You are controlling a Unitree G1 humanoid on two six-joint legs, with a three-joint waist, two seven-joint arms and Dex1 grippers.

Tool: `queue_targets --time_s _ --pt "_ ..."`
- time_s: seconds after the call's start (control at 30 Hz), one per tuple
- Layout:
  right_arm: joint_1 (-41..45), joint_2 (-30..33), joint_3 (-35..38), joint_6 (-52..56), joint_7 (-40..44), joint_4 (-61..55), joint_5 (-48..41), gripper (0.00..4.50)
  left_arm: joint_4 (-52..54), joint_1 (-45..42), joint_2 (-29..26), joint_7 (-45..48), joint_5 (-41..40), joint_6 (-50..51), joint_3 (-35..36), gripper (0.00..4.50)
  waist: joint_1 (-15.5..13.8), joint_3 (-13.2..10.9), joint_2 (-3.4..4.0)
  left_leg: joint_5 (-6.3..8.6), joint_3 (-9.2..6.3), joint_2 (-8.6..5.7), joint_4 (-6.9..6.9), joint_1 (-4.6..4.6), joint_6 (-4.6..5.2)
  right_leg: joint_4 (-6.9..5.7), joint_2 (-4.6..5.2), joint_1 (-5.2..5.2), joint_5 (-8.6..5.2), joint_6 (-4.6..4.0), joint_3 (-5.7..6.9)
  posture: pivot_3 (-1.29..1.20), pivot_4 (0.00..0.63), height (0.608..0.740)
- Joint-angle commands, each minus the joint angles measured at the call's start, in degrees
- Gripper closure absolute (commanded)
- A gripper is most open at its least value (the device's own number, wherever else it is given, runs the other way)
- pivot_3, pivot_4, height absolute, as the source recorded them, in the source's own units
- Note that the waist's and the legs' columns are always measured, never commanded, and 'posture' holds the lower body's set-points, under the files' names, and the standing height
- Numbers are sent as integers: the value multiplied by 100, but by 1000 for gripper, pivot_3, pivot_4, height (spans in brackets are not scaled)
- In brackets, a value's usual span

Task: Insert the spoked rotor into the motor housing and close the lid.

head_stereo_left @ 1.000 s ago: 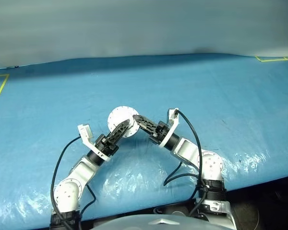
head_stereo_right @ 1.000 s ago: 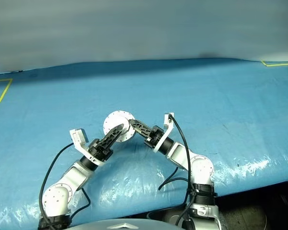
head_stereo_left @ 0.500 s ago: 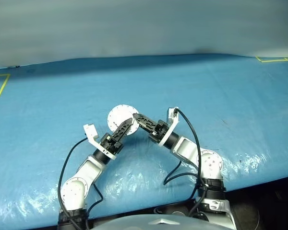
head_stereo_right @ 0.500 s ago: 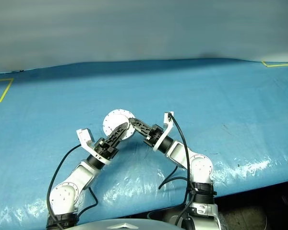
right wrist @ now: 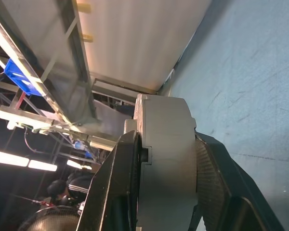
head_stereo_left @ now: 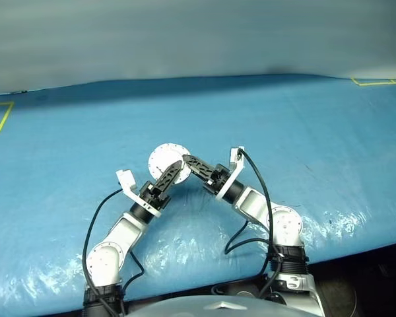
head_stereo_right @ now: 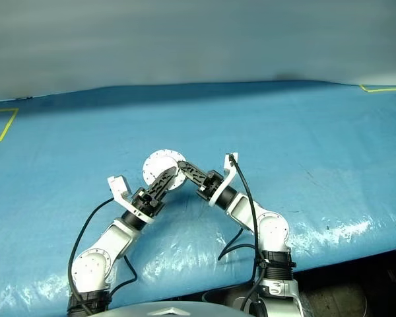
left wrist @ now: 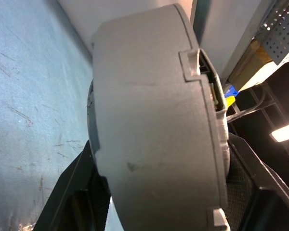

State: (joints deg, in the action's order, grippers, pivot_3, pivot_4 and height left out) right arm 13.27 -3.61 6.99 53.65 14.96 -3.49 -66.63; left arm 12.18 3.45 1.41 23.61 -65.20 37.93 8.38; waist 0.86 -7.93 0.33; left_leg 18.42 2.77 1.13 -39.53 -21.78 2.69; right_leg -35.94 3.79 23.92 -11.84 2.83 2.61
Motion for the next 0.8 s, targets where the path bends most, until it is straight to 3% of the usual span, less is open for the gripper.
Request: queue_targets --time_s 0.03,0.2,0.4,0.8 --pt "17 54 -237 -67 74 -373 220 2562 23 -169 10 -287 340 -444 225 1890 -4 0 -1 0 0 0 -1 0 0 0 0 0 0 0 0 0 150 740" --pt "28 58 -214 10 94 -345 155 895 -32 -205 94 -339 582 -591 207 1890 3 0 -1 0 2 -3 -1 1 -1 0 -9 1 1 -2 -2 0 150 740" --pt "25 1 -126 -54 72 -357 131 895 -87 -299 85 -326 815 -802 308 1890 -20 -1 -4 2 4 0 -6 0 3 3 -4 -2 3 2 -5 0 150 740" --pt "-43 391 -296 -581 170 -538 1007 895 -871 -1358 -497 -868 1338 -1664 1435 1890 -15 -2 -6 0 6 -7 -9 0 -1 5 -14 -1 9 -2 -4 0 150 740"
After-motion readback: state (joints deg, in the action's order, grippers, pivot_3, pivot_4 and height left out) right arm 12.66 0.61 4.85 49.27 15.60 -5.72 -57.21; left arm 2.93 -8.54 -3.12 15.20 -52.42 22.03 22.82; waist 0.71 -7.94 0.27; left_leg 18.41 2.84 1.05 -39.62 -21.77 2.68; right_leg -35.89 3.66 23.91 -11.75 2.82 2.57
